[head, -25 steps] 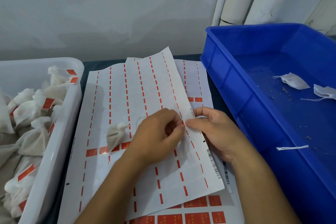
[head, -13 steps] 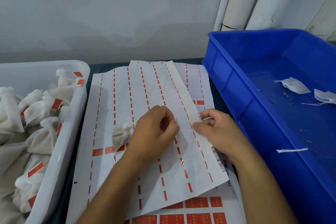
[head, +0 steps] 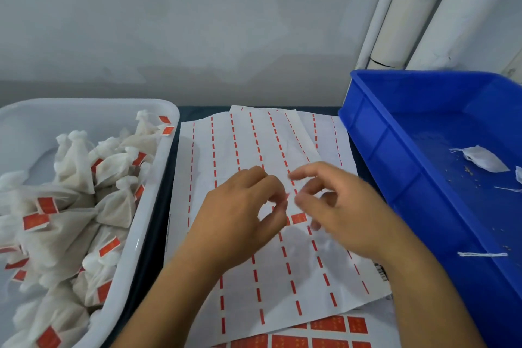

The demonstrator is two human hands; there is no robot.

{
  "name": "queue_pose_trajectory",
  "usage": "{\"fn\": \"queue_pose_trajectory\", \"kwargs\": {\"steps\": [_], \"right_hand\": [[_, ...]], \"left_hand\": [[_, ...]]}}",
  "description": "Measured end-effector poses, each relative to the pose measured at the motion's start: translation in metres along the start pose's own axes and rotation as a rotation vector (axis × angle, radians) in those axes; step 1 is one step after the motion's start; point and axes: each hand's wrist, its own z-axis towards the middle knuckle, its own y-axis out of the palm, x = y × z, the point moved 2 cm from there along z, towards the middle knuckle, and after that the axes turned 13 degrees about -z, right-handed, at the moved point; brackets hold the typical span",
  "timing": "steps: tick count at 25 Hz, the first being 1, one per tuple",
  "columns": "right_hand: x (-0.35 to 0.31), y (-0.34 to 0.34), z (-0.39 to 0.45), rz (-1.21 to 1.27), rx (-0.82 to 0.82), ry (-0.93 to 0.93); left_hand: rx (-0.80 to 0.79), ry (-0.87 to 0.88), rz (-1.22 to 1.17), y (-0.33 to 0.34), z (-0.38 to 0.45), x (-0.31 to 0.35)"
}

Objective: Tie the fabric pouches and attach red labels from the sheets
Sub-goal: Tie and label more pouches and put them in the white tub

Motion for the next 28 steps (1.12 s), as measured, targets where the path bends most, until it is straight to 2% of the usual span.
{"fn": "queue_pose_trajectory", "kwargs": {"steps": [2, 8, 11, 13, 15, 19, 24, 28], "right_hand": [[-0.011, 0.014, 0.004, -0.023, -0.039, -0.041], [-0.007, 0.038, 0.011, 0.019, 0.072, -0.026], [0.001, 0.046, 0.011, 0.165, 0.206, 0.049], [0.006, 0.049, 0.010, 0.197, 0.311, 0.099], [0.008, 0.052, 0.009, 0.208, 0.367, 0.123], [0.011, 0.059, 0.009, 0.229, 0.376, 0.146], [0.012, 0.062, 0.010, 0.225, 0.332, 0.147], [0.013, 0.063, 0.010, 0.249, 0.315, 0.142]], "left_hand": [[-0.004, -0.001, 0.041, -0.001, -0.003, -0.008], [0.052, -0.004, 0.056, 0.001, -0.010, -0.027], [0.083, -0.213, -0.044, -0.002, -0.016, -0.042], [0.084, -0.375, -0.065, -0.005, -0.020, -0.055], [0.069, -0.465, -0.065, -0.006, -0.023, -0.064], [-0.054, -0.421, -0.047, -0.003, -0.024, -0.065], [-0.003, -0.377, -0.063, 0.007, -0.018, -0.056], [0.062, -0.390, -0.202, 0.006, -0.020, -0.055]]}}
